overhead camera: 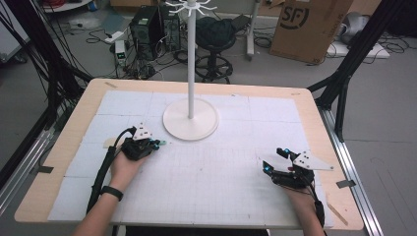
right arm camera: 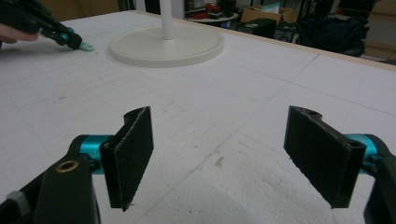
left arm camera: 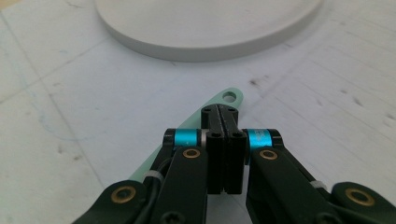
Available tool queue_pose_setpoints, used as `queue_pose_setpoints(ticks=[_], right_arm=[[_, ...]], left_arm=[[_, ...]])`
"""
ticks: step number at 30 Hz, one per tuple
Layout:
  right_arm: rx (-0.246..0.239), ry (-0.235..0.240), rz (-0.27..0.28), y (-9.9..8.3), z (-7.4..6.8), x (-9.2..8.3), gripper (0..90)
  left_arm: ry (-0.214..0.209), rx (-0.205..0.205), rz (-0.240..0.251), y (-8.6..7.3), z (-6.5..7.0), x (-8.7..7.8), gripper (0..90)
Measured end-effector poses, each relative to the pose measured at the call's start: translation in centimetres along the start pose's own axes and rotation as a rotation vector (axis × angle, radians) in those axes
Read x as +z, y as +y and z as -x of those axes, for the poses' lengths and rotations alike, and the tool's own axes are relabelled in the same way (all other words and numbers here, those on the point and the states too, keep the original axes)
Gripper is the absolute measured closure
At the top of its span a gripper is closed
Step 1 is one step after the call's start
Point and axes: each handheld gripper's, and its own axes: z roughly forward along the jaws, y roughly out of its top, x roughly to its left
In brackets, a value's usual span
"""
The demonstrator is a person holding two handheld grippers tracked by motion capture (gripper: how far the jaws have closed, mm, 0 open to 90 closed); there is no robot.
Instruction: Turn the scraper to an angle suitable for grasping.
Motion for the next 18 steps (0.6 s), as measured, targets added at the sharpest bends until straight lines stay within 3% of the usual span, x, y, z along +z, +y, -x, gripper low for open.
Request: queue_pose_setpoints(ticks=[5,11,15,18], right_arm=[[-0.001,0.002,0.0,0.0,0.0,0.0,23.2],[-0.004,0.002,0.0,0.0,0.0,0.0,23.2],[-0.003,0.001,0.0,0.0,0.0,0.0,23.2],[-0.002,0.0,0.001,0.0,0.0,0.0,23.2]], left_arm=[[0.067,-0.057,-0.014,0.6,-0.9,0.9,89.6],[0.131,-0.069,-0.031,1.3,-1.9,1.9,89.6],[0.158,-0.116,-0.023,1.4,-2.8,2.3,89.6],[0.19,-0.122,-0.037,1.8,-3.3,2.8,89.6]])
